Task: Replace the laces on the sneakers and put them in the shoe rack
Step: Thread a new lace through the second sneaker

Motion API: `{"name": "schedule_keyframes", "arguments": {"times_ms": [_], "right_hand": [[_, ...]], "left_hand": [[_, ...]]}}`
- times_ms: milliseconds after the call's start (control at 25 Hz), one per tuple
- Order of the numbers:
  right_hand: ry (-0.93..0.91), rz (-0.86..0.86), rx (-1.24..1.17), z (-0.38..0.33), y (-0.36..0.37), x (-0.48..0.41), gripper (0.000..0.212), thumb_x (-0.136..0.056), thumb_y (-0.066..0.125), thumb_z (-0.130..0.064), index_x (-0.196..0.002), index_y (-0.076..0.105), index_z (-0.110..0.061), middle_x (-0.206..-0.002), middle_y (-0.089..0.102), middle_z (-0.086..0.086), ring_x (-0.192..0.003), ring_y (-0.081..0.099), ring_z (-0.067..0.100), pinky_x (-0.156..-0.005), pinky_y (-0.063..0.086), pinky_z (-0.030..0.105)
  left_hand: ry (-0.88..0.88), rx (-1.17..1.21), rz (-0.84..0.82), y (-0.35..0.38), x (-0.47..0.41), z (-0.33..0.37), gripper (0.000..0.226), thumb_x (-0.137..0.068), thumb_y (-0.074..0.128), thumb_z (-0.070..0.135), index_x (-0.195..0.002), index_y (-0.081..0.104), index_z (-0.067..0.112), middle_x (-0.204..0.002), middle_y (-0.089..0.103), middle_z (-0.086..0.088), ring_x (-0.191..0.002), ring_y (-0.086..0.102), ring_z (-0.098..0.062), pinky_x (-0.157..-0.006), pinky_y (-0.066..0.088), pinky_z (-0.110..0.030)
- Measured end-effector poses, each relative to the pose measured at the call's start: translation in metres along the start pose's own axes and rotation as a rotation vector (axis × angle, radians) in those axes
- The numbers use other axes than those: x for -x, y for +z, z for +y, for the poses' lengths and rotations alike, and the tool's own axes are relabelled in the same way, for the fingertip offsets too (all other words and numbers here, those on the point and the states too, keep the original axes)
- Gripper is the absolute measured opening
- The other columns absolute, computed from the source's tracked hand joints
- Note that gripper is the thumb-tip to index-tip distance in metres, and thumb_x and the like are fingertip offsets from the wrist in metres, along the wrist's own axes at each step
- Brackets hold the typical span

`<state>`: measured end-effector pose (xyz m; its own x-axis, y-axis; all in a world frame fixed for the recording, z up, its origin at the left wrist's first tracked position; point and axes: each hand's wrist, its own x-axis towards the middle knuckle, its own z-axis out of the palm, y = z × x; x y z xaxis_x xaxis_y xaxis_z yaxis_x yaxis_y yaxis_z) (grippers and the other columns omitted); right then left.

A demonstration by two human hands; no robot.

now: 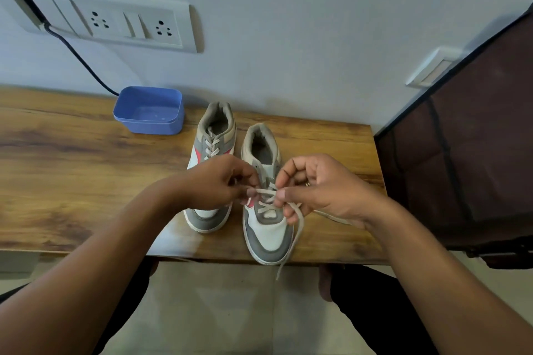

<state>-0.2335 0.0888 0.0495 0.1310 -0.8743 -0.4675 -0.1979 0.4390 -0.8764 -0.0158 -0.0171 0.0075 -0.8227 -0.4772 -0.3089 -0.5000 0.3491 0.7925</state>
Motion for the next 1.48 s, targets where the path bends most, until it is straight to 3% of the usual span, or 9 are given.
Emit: {"name": "schedule_keyframes", "arguments": {"times_ms": [120, 280, 480, 640, 720, 840, 1040, 1240, 1480], "right_hand": [[0.034, -0.01, 0.029, 0.001, -0.009, 0.001, 0.014, -0.093, 0.074, 0.003, -0.105, 0.068, 0.002, -0.091, 0.077, 0.021, -0.07, 0.071, 0.025, -0.065, 0.064, 0.036], [0.018, -0.002, 0.038, 0.005, 0.002, -0.008, 0.015, -0.092, 0.075, 0.002, -0.105, 0.069, 0.002, -0.092, 0.076, 0.023, -0.069, 0.071, 0.023, -0.063, 0.063, 0.034], [0.023, 0.009, 0.092, 0.006, -0.009, -0.01, 0.012, -0.091, 0.076, 0.002, -0.103, 0.071, 0.001, -0.09, 0.077, 0.02, -0.065, 0.067, 0.019, -0.06, 0.06, 0.031], [-0.017, 0.007, 0.098, 0.007, 0.001, -0.016, 0.012, -0.091, 0.077, 0.002, -0.101, 0.071, 0.001, -0.083, 0.076, 0.014, -0.064, 0.068, 0.019, -0.06, 0.059, 0.03], [-0.026, 0.014, 0.089, 0.007, 0.002, -0.018, 0.012, -0.091, 0.077, 0.003, -0.101, 0.071, 0.002, -0.083, 0.076, 0.015, -0.064, 0.068, 0.02, -0.059, 0.06, 0.029], [-0.006, 0.044, 0.114, 0.007, -0.009, -0.017, 0.011, -0.09, 0.076, 0.004, -0.1, 0.072, 0.002, -0.088, 0.077, 0.022, -0.066, 0.067, 0.02, -0.06, 0.061, 0.029], [-0.033, 0.014, 0.136, 0.008, 0.001, -0.021, 0.012, -0.089, 0.079, 0.001, -0.099, 0.073, -0.002, -0.081, 0.077, 0.01, -0.068, 0.071, 0.02, -0.062, 0.061, 0.029], [-0.046, 0.088, 0.117, 0.009, -0.007, -0.022, 0.011, -0.087, 0.08, 0.003, -0.097, 0.076, 0.0, -0.083, 0.077, 0.016, -0.073, 0.074, 0.024, -0.068, 0.065, 0.032], [-0.096, 0.054, 0.086, 0.009, 0.004, -0.03, 0.012, -0.087, 0.081, 0.002, -0.098, 0.078, 0.001, -0.085, 0.077, 0.018, -0.076, 0.075, 0.026, -0.072, 0.065, 0.035]], "left_hand": [[-0.087, -0.13, -0.009, -0.009, 0.003, -0.01, 0.018, -0.093, 0.072, 0.021, -0.102, 0.074, 0.036, -0.081, 0.066, 0.016, -0.075, 0.058, 0.002, -0.071, 0.044, -0.021], [0.054, 0.144, -0.106, -0.005, 0.007, 0.005, 0.008, -0.093, 0.075, 0.022, -0.098, 0.08, 0.021, -0.082, 0.072, -0.01, -0.072, 0.061, -0.02, -0.068, 0.047, -0.032], [-0.183, -0.257, -0.083, -0.025, 0.013, -0.014, 0.009, -0.085, 0.08, 0.034, -0.094, 0.077, 0.031, -0.053, 0.055, 0.023, -0.055, 0.05, -0.001, -0.057, 0.036, -0.02], [0.008, 0.214, -0.06, -0.003, 0.007, 0.01, 0.013, -0.088, 0.08, 0.026, -0.099, 0.078, 0.019, -0.051, 0.045, 0.008, -0.051, 0.036, -0.008, -0.052, 0.03, -0.018], [0.049, 0.113, -0.036, -0.007, 0.005, 0.008, 0.008, -0.09, 0.077, 0.024, -0.089, 0.081, 0.017, -0.053, 0.052, 0.005, -0.054, 0.04, -0.006, -0.056, 0.034, -0.021], [-0.153, -0.223, -0.053, -0.024, 0.009, -0.012, 0.01, -0.088, 0.078, 0.035, -0.083, 0.081, 0.026, -0.052, 0.056, 0.018, -0.057, 0.048, -0.003, -0.058, 0.037, -0.022], [0.023, 0.131, 0.008, -0.002, 0.007, 0.006, 0.008, -0.09, 0.077, 0.028, -0.091, 0.08, 0.021, -0.053, 0.053, 0.013, -0.053, 0.042, -0.005, -0.056, 0.034, -0.018], [-0.109, 0.007, 0.011, -0.02, 0.009, -0.007, 0.009, -0.089, 0.078, 0.028, -0.085, 0.082, 0.021, -0.048, 0.05, 0.016, -0.052, 0.044, -0.003, -0.055, 0.034, -0.014], [-0.022, 0.19, 0.051, -0.008, 0.006, 0.004, 0.012, -0.086, 0.08, 0.03, -0.087, 0.081, 0.019, -0.073, 0.072, -0.004, -0.068, 0.062, -0.024, -0.065, 0.05, -0.036]]}}
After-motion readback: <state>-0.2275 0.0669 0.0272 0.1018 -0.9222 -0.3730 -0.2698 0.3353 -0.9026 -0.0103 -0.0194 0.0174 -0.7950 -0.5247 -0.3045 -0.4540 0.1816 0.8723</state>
